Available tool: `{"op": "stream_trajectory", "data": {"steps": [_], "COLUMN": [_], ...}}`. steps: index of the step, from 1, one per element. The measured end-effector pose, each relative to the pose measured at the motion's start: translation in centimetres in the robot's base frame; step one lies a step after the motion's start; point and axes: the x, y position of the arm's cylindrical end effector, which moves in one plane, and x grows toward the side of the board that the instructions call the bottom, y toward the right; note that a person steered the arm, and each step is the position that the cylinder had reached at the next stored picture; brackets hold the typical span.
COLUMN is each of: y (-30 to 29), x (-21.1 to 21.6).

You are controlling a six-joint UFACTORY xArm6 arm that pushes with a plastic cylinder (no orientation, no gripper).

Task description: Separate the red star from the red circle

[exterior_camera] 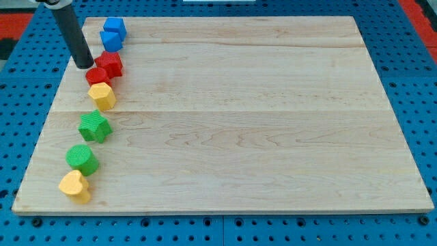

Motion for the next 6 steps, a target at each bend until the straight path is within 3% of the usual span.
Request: {"op": "stream_trajectory", "data": {"steps": [3, 6], "y": [-4.8, -5.1], "x": [0.1, 0.2]}}
